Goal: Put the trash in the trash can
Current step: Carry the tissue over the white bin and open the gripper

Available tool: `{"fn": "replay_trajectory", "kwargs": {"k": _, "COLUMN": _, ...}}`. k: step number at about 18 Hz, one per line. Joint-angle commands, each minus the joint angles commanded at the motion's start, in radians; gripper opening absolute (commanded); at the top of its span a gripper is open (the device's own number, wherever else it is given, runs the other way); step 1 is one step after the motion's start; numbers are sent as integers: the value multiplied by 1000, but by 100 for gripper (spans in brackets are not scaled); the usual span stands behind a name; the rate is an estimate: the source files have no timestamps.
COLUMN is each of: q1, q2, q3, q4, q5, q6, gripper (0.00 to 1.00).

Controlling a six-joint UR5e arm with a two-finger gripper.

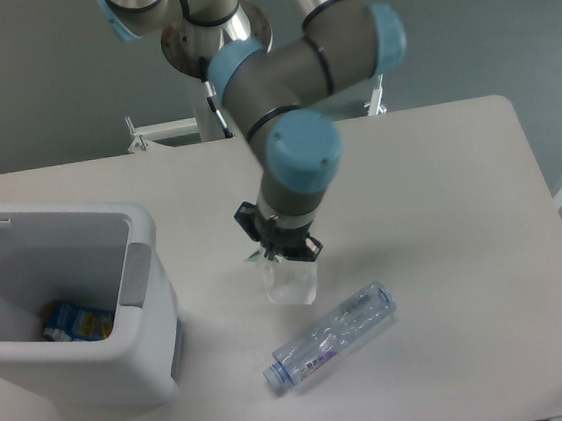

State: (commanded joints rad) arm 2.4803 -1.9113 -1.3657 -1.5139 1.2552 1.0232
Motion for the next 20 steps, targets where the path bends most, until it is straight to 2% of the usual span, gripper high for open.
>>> {"fn": "replay_trajectory", "kwargs": {"k": 3, "q1": 29, "q2": -18, "q3": 104, "q4": -5, "q5": -117, "q6": -14, "gripper": 0}}
{"fn": "replay_trajectory", "kwargs": {"k": 5, "q1": 45, "q2": -14, "q3": 132, "q4": -3, "q5": -186, "q6": -18, "gripper": 0}}
{"fn": "replay_trajectory", "kwargs": {"k": 7, "q1": 43, "q2": 1, "q3": 134, "q4": -2, "q5": -233, "q6": -29, "gripper": 0}}
{"fn": "replay_trajectory", "kwargs": {"k": 11, "q1": 34, "q2": 53, "q3": 135, "q4": 3, "q5": -426, "q6": -109, "gripper": 0}}
{"fn": "replay_trajectory", "kwargs": {"k": 13, "q1": 31, "q2": 74, "q3": 135, "q4": 3, "q5": -488, "q6": -135, "gripper": 0}}
{"fn": "replay_trajectory", "kwargs": {"k": 20, "q1": -72, "q2": 98, "q3": 137, "q4": 6, "q5": -537, "q6": -339, "gripper": 0}}
